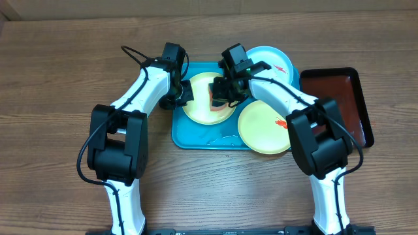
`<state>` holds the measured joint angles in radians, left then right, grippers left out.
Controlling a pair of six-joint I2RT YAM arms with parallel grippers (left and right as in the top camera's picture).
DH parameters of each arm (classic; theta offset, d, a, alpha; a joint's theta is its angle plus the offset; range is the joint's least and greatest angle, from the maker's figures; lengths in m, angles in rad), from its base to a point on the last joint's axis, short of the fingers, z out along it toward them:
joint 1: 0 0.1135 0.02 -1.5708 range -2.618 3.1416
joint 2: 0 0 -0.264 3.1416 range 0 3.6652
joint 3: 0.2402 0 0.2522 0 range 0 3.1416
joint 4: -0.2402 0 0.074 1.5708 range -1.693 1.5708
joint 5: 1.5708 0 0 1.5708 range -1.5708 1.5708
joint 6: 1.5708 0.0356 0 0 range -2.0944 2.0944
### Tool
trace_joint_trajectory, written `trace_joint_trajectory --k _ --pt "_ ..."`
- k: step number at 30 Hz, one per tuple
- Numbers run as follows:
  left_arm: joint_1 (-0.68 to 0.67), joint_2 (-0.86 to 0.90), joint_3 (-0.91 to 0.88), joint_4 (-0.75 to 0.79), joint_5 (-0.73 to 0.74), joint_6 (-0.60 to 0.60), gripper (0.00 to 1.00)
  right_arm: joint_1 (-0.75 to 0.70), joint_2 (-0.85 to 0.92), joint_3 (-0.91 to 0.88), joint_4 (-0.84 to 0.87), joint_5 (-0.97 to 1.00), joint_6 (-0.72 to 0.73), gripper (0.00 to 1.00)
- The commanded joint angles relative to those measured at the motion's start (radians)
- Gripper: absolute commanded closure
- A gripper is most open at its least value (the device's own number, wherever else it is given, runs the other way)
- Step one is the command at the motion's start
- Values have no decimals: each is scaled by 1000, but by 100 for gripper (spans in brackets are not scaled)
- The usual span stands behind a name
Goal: Clean dirty plates on tray and stack at the side
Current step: 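Scrub the left yellow plate surface with the sponge in the right gripper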
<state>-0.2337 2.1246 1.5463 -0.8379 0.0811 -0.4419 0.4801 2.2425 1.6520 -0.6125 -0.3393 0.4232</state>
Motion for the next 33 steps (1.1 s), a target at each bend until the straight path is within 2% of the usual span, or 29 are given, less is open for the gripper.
trace_joint_trajectory --k 1,6,12,18,21,25,33 --pt "0 14 -12 1 -1 16 96 36 12 1 39 -17 31 96" --pt "-2 14 -12 1 -1 16 96 21 12 1 31 130 61 96" --pt "-2 14 -12 1 -2 16 96 -19 11 51 -137 333 58 96" --pt "-2 14 -12 1 -3 16 96 -19 11 126 -284 409 43 96" --pt "-2 14 -12 1 -3 16 96 -15 11 126 -330 405 77 96" --pt "-2 14 -12 2 -3 16 96 0 11 126 -363 279 78 96" --pt "-2 14 -12 2 -2 16 96 67 13 121 -294 102 79 96"
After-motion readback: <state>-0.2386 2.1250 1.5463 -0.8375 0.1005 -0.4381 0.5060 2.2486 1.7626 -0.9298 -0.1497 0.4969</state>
